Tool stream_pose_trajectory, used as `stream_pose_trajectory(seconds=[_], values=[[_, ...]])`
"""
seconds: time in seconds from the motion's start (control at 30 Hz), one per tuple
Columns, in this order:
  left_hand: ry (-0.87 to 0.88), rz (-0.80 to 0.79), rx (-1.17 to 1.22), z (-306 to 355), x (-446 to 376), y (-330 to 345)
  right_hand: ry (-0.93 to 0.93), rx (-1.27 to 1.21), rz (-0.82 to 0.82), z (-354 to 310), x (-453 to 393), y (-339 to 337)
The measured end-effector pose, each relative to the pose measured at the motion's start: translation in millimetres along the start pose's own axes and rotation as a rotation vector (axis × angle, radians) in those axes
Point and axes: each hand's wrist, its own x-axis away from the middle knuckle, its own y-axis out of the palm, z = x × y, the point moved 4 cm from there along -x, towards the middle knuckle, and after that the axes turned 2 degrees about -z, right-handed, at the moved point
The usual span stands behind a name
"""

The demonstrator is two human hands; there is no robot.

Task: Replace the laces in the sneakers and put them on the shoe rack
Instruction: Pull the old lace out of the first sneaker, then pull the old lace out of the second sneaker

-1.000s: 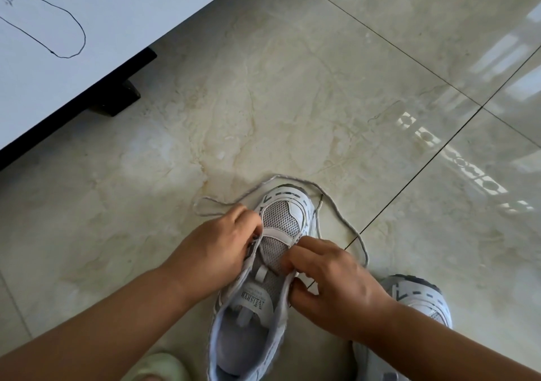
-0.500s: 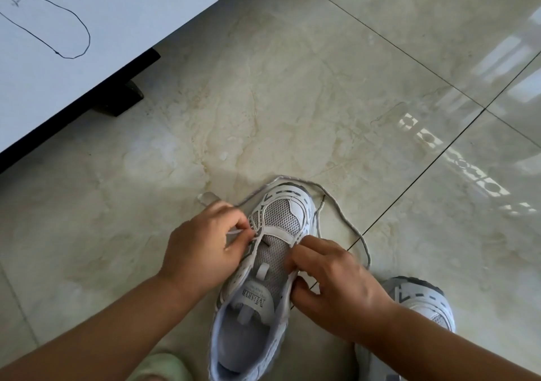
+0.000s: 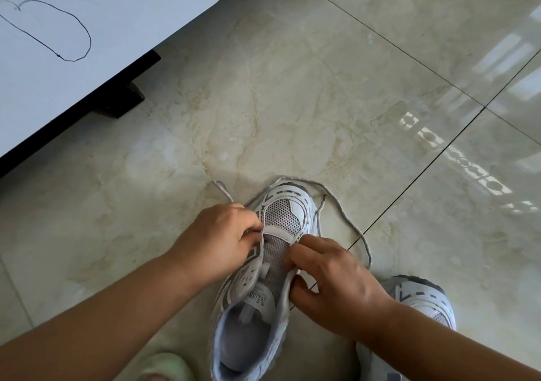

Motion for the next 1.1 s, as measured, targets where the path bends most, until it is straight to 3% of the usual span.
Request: stream_pose_trajectory(seconds=[0.17,0.27,0.4,0.5,0.6,0.8,0.97,1.1], values=[[-0.041,0.101,0.014,-10,4,-3,-0.014,-0.018,0.025,0,-1,0],[0.061,0.204,0.035,-8,5,-10,-0.016,-0.042,0.035,0,3,0],[0.174,0.295,0.053,2,2,-14,0.113,-0.091,0.085,14,11,-4],[0.261,0.130,0.082,21,-6,-11,0.192,-0.053,0.125,27,17,-15],[0.241,-0.023,0.069,36,-8,-5,0.224,-0.044,0.160,31,24,-26],[0.430,-0.189,-0.188,56,25,26,0.243,-0.021,0.198,37,44,-39],[0.364,-0.006,-0.394,67,40,37,0.319,0.010,0.202,54,72,-47],[0.446,-0.040,-0.350,95,43,58,0.379,0.000,0.203,60,83,-54]])
